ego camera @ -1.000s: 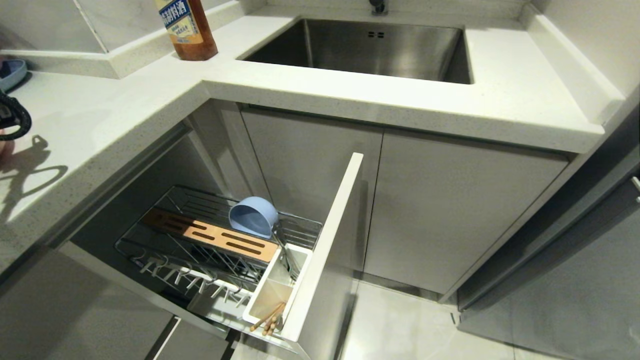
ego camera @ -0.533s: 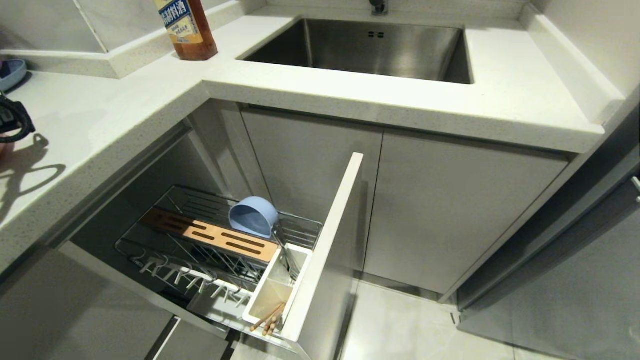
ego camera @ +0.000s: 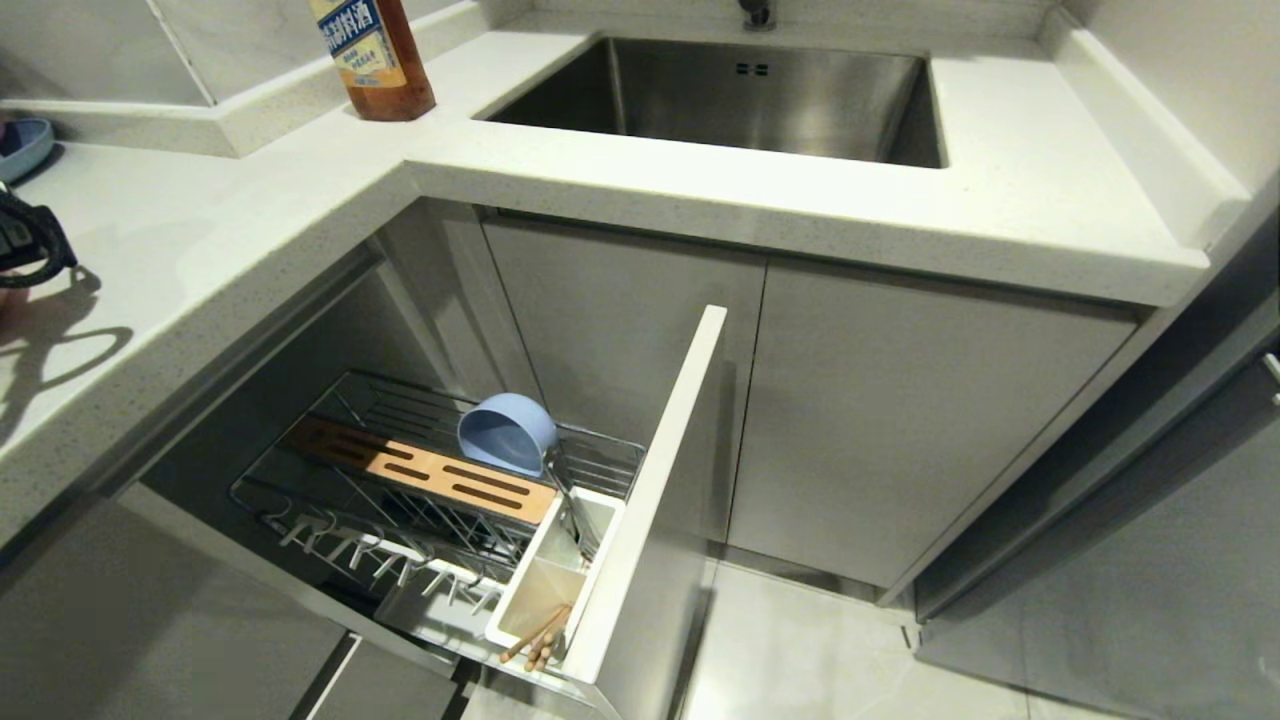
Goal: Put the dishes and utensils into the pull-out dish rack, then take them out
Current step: Pick up the plate and place it in the cupboard
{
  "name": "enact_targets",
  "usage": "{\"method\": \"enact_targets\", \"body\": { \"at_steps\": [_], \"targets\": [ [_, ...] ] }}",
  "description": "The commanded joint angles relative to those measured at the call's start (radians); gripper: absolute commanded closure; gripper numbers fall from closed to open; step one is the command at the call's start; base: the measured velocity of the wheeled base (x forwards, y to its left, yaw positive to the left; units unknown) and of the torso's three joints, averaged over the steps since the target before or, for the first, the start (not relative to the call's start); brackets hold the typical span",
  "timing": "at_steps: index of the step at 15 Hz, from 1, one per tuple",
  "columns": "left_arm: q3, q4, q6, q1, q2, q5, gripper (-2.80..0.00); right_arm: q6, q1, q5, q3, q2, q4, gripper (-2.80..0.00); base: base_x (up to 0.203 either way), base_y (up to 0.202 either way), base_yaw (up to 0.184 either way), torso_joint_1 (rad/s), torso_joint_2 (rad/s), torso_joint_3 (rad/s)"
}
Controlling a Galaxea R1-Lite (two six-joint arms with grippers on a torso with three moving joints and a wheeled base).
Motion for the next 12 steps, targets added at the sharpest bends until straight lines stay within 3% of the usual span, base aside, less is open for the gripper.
{"method": "enact_targets", "body": {
  "at_steps": [1,12],
  "targets": [
    [0.0,0.004,-0.003,0.0,0.002,0.003,-2.8,0.0,0.001,0.0,0.002,0.0,0.0,0.0,0.0,0.0,0.0,0.0,0.0,0.0],
    [0.006,0.005,-0.004,0.0,-0.001,0.003,-2.8,0.0,0.002,0.0,0.002,0.0,0.0,0.0,0.0,0.0,0.0,0.0,0.0,0.0]
  ]
}}
